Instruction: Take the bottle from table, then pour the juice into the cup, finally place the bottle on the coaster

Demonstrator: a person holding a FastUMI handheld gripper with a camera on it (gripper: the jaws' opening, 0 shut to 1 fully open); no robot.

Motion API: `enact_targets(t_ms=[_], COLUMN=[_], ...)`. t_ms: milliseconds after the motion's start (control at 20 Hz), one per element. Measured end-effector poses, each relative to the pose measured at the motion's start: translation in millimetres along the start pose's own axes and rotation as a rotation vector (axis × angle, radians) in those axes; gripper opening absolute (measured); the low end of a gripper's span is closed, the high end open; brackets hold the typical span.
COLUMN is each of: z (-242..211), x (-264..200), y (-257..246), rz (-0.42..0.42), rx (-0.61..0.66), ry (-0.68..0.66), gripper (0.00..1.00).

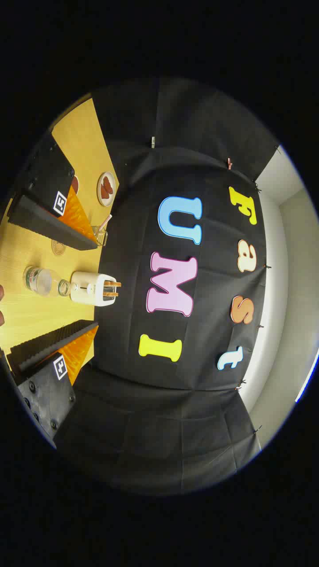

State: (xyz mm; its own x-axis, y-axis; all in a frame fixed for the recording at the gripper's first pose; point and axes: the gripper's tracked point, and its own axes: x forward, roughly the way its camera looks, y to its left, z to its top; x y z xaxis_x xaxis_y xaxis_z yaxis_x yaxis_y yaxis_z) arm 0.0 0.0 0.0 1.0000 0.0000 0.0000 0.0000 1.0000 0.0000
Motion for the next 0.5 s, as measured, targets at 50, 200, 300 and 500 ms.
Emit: enact_targets(t_ms=[50,200,300,500], z=[-2,-11,-14,-19], x=[1,5,6,10], y=[1,1,0,-5], rz=[0.004,0.012,0.014,0.009], rx=[0.001,0.001,0.016,0.028], ry=[-0.001,0.015,0.020,0.029], gripper=[0.98,0.98,0.98,0.97])
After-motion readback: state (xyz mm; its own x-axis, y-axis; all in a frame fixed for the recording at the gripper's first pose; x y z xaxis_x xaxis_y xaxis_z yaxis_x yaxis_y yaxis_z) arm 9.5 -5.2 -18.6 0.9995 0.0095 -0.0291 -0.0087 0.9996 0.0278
